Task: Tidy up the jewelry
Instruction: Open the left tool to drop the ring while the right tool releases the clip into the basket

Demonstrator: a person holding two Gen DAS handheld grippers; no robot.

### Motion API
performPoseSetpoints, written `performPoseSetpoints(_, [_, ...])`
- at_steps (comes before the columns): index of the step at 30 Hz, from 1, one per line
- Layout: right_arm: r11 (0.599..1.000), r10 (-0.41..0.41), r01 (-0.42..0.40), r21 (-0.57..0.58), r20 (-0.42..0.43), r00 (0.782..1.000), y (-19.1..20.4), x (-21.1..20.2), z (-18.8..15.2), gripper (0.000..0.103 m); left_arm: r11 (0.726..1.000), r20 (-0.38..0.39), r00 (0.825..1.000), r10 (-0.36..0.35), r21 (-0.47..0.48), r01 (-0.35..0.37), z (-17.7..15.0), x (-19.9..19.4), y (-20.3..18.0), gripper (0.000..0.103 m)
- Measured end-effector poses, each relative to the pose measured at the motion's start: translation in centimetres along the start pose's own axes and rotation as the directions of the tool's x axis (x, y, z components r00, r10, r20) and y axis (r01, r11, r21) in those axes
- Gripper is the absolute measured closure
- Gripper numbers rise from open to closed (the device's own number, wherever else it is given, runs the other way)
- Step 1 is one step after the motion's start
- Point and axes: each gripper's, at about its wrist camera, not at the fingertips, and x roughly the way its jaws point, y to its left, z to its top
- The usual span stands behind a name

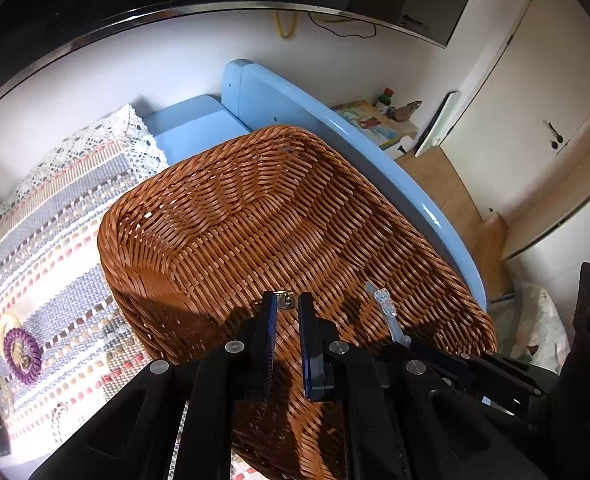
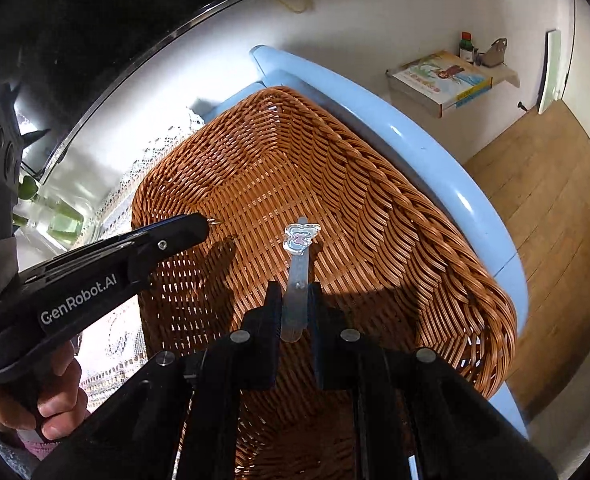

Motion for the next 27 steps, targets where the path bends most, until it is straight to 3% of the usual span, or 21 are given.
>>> performPoseSetpoints(13, [1.000,0.006,-0.006,0.013,-0.003,1.000,-0.4,-0.2,-0.1,0.088,0.998,0.014,1.000,0.019,0.052,-0.020,0.1,0.1,-1.3,0.092])
performPoseSetpoints(15, [1.000,0.008,-0.008,0.014,-0.004,1.000,-0.5,-0.2,-0.1,0.087,0.999,0.008,1.000,0.024,0.044,-0.024,0.1,0.2,-1.2,0.087])
performPoseSetpoints(17, [1.000,0.007,-0.007,0.014,0.003,1.000,-0.6,-0.3,-0.1,0.087,0.999,-0.012,1.000,0.024,0.027,-0.024,0.1,0.3,-0.8,0.062])
performPoseSetpoints(19, [1.000,-0.003,0.003,0.012,0.010,1.000,-0.5,-0.4,-0.1,0.078,1.000,-0.017,0.999,0.027,0.007,-0.027,0.1,0.3,-0.4,0.051])
performPoseSetpoints(20, [1.000,-0.005,0.005,0.014,0.012,1.000,-0.5,-0.5,0.0,0.070,1.000,-0.015,1.000,0.026,-0.005,-0.026,0.0,0.1,-0.1,0.051])
performPoseSetpoints(22, [1.000,-0.001,0.000,0.027,0.015,1.000,-0.5,-0.6,-0.1,0.064,0.999,-0.015,1.000,0.009,-0.039,-0.009,-0.2,-0.2,0.5,0.051])
performPoseSetpoints(27, [0.999,-0.004,0.003,0.046,0.012,1.000,-0.4,-0.7,-0.2,0.064,0.994,0.011,0.999,-0.041,-0.101,0.042,-0.7,-1.4,1.7,0.051])
